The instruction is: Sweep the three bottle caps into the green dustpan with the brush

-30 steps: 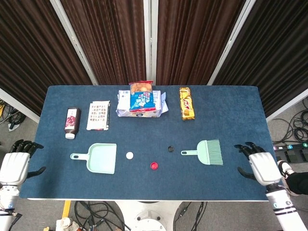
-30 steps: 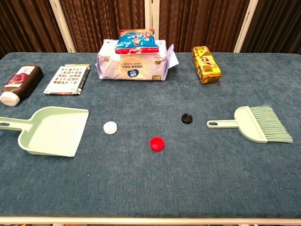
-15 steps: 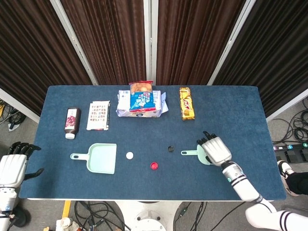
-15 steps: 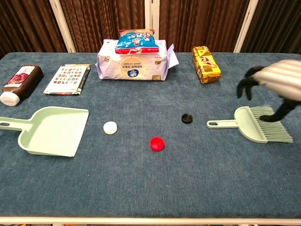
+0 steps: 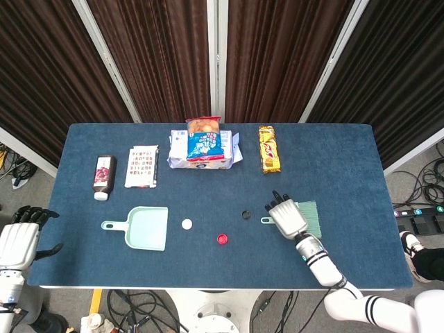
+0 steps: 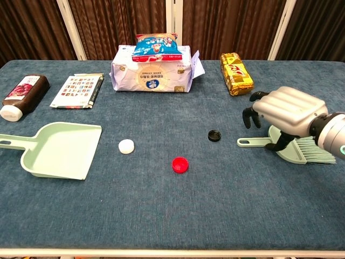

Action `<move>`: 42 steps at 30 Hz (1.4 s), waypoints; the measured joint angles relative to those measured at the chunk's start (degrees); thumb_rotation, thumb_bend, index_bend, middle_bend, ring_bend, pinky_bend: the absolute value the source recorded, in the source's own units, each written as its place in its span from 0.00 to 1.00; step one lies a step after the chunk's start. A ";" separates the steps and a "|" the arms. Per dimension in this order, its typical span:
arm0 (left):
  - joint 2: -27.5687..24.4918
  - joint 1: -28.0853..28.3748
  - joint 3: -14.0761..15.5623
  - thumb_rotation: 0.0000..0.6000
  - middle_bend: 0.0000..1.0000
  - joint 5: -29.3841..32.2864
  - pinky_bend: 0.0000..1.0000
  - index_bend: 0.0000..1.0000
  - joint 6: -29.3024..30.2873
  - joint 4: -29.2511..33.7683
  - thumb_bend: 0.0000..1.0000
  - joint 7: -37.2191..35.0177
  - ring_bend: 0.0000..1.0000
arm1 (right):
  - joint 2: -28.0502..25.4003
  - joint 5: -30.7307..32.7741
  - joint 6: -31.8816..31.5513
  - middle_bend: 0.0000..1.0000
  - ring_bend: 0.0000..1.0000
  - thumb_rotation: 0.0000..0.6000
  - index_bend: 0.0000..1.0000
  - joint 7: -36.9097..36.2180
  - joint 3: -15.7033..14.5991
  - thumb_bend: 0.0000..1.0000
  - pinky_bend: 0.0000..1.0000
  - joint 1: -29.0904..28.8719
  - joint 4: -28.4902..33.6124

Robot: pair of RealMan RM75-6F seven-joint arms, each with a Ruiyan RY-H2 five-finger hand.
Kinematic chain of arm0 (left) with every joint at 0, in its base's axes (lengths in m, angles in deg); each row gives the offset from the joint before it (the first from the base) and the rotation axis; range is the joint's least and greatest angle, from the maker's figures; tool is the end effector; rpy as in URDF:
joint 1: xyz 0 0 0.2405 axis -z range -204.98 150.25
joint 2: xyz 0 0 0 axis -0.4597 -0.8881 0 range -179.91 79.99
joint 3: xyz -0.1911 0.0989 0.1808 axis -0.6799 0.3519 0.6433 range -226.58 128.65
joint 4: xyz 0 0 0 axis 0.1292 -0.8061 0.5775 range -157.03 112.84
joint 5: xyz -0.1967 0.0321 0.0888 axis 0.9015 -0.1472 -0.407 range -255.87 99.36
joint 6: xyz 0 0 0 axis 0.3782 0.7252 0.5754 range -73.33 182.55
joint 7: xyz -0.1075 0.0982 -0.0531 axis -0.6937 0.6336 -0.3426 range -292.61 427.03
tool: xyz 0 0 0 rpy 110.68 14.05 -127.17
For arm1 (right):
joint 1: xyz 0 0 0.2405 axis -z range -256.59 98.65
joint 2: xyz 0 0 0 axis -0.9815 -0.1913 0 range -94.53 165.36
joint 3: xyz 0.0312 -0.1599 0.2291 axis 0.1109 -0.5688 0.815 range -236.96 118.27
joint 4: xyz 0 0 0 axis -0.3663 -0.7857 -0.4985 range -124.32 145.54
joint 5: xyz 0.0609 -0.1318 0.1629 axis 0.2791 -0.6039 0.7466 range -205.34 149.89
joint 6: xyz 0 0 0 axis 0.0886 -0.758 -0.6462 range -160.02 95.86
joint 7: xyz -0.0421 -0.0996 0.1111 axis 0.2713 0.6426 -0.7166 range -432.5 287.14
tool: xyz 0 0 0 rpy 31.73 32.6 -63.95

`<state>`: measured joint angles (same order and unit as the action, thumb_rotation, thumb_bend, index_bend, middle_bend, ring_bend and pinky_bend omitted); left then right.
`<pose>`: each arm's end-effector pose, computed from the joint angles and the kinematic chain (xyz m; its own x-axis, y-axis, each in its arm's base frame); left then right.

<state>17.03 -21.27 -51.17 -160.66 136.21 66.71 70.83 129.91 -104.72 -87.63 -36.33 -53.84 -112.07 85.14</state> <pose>-0.3543 0.1999 0.1446 0.4560 0.0666 0.8875 0.8880 0.0319 -0.4587 -0.2254 -0.3278 -0.0631 0.7800 -0.1185 0.6145 -0.5878 -0.4757 0.6543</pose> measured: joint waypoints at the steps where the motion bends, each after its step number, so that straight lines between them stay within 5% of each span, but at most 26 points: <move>1: 0.05 -0.02 0.00 1.00 0.31 0.05 0.16 0.33 -0.03 -0.17 0.01 -0.16 0.20 | 0.41 0.22 0.05 0.45 0.13 1.00 0.41 -0.01 -0.11 0.14 0.31 -0.09 -0.37; 17: 0.77 0.00 0.13 1.00 0.31 0.04 0.16 0.33 -0.43 -1.88 0.01 -1.58 0.20 | 2.97 2.69 1.34 0.49 0.16 1.00 0.45 -1.40 -0.83 0.20 0.31 -1.09 -3.82; 27: 0.26 1.61 -0.31 1.00 0.31 -1.06 0.16 0.34 -1.69 -1.97 0.00 -2.15 0.20 | 3.04 2.36 0.92 0.60 0.28 1.00 0.66 -4.58 -0.85 0.37 0.36 -1.27 -4.59; 42: 1.02 14.55 -3.02 1.00 0.37 0.07 0.17 0.42 -18.91 0.62 0.08 2.57 0.25 | -11.18 2.02 -2.49 0.63 0.32 1.00 0.69 -11.52 4.82 0.40 0.38 -2.02 8.85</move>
<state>18.05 -6.72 -54.19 -160.59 117.30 67.33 73.41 118.73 -102.70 -90.13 -47.85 -49.02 -114.09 93.99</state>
